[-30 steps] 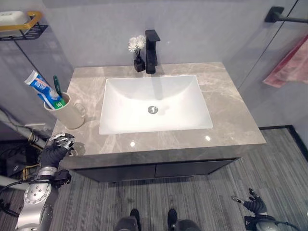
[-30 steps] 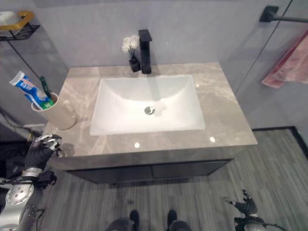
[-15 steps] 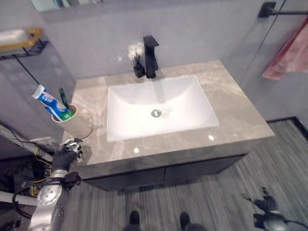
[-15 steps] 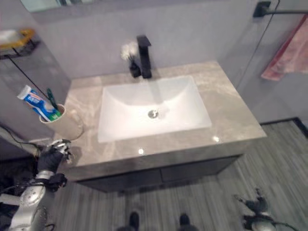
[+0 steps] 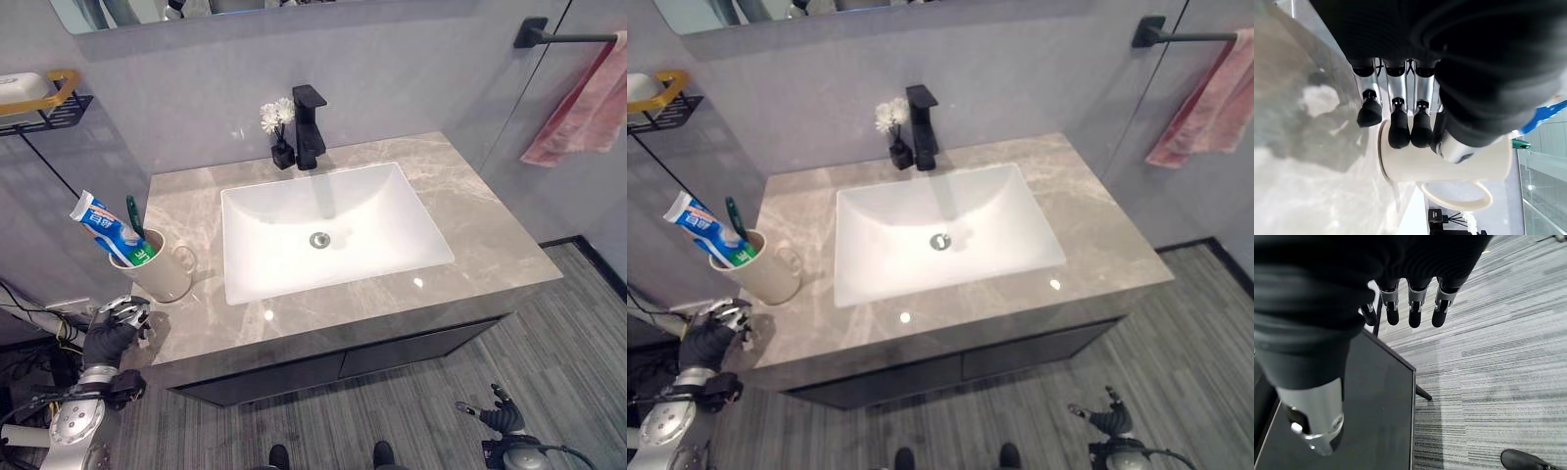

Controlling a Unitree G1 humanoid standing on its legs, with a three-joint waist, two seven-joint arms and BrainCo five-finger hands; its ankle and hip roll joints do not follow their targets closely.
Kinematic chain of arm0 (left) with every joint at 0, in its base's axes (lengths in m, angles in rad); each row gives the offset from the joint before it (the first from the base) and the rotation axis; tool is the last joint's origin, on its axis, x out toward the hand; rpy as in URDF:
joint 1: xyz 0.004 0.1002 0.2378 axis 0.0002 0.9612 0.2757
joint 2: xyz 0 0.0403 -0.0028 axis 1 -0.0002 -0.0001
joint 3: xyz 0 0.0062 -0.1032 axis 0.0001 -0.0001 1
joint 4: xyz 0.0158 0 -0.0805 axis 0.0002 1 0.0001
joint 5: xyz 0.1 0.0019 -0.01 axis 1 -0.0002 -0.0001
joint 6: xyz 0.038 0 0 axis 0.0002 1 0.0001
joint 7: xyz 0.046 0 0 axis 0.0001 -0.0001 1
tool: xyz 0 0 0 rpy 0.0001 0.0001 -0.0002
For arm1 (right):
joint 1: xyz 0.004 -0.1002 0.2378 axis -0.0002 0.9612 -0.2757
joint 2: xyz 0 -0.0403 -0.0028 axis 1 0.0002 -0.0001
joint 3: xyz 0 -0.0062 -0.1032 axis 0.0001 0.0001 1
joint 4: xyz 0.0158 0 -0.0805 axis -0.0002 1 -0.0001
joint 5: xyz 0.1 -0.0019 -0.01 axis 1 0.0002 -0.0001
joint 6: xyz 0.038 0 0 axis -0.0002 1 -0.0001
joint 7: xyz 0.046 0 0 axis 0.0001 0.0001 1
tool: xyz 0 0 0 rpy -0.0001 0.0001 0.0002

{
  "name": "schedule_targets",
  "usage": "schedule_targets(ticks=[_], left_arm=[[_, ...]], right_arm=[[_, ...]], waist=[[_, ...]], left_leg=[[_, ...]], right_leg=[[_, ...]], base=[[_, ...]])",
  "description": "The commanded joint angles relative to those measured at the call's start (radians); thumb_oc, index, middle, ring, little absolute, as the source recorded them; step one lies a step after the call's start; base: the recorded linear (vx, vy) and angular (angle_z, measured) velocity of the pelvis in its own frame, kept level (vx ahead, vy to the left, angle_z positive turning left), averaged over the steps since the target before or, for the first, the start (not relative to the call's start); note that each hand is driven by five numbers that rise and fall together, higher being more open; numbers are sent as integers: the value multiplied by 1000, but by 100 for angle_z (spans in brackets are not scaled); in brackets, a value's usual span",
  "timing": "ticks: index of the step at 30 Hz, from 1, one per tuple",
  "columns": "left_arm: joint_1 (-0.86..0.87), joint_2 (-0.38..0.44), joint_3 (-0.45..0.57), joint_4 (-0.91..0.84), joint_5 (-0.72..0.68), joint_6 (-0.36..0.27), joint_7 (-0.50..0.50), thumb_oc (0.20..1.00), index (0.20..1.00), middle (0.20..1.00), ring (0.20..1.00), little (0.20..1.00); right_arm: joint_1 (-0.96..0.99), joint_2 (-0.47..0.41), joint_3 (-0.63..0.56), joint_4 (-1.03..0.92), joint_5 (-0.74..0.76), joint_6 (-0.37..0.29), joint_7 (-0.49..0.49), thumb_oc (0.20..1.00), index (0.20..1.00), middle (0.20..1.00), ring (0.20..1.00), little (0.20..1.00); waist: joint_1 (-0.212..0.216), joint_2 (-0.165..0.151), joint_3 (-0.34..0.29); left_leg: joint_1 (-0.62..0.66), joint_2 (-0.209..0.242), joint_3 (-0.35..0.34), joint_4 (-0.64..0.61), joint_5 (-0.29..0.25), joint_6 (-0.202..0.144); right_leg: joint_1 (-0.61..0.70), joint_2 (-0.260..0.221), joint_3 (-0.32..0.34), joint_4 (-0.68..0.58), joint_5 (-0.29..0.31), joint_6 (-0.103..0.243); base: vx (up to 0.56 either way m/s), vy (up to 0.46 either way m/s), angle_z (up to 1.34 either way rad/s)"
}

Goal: Put brush and paste in cup on sink, flatten towel.

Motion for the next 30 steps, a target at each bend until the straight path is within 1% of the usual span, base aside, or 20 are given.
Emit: schedule_targets(ticks=[1, 2, 3, 4, 6, 7, 16, 18, 21, 30], left_arm=[[-20, 52, 50, -58, -58, -61, -19, 200, 200, 200, 200, 200], [-34, 59, 31, -62, -78, -59, -31, 200, 200, 200, 200, 200], [-35, 66, 21, -79, -83, -59, -43, 200, 200, 200, 200, 200], [-36, 69, 14, -71, -84, -56, -39, 200, 200, 200, 200, 200], [-37, 72, 10, -64, -94, -54, -42, 200, 200, 200, 200, 200], [-30, 86, 8, -66, -101, -49, -42, 200, 200, 200, 200, 200], [-54, 113, -10, -41, -94, -39, -19, 200, 200, 200, 200, 200], [-65, 145, -18, -29, -90, -34, -27, 200, 200, 200, 200, 200], [-71, 166, -36, -10, -95, -28, -30, 200, 200, 200, 200, 200], [-82, 183, -52, 5, -100, -23, -29, 200, 200, 200, 200, 200]], right_arm=[[-36, -47, 20, -18, -27, -30, 9, 1000, 1000, 1000, 1000, 1000], [-28, -52, 33, -14, -49, -26, 13, 1000, 1000, 1000, 1000, 1000], [-24, -56, 40, -12, -57, -27, 15, 1000, 1000, 1000, 1000, 1000], [-14, -63, 52, -9, -64, -28, 23, 1000, 1000, 1000, 1000, 1000], [-3, -67, 53, -18, -65, -30, 30, 1000, 1000, 1000, 1000, 1000], [10, -70, 49, -8, -59, -31, 31, 1000, 1000, 1000, 1000, 1000], [15, -60, 68, -7, -54, -30, 30, 1000, 1000, 1000, 1000, 1000], [11, -65, 71, -13, -52, -29, 31, 1000, 1000, 1000, 1000, 1000], [5, -68, 80, -15, -49, -29, 32, 1000, 1000, 1000, 1000, 1000], [-10, -81, 107, -14, -60, -27, 33, 1000, 1000, 1000, 1000, 1000]], waist=[[10, -9, -6], [7, -10, -3], [5, -13, -3], [1, -17, -6], [-4, -18, -11], [-8, -18, -13], [-24, -9, -8], [-27, -5, -3], [-29, -1, 3], [-31, -5, 10]], left_leg=[[-67, 21, -39, 5, 31, -3], [-75, 23, -49, 5, 34, -5], [-78, 21, -53, 5, 33, -7], [-83, 22, -59, 5, 35, -13], [-88, 24, -61, 5, 38, -15], [-97, 28, -64, 5, 46, -18], [-124, 34, -75, 5, 56, -27], [-136, 36, -76, 5, 61, -30], [-149, 35, -76, 5, 63, -32], [-167, 39, -74, 5, 64, -36]], right_leg=[[-38, -56, -100, 86, 47, 46], [-24, -58, -97, 58, 30, 44], [-17, -60, -96, 42, 25, 40], [-6, -56, -102, 7, 28, 37], [-3, -53, -105, -3, 26, 35], [-3, -49, -108, -4, 18, 31], [-7, -44, -115, -7, 10, 26], [-16, -42, -116, -7, 10, 26], [-26, -45, -116, -7, 13, 29], [-45, -47, -110, -7, 15, 33]], base=[[0, 0, 0], [31, 2, -2], [51, -21, 4], [36, -30, 13], [36, -32, 15], [42, -28, 3], [13, -10, 2], [8, -4, 19], [9, -2, 4], [16, 1, 0]])
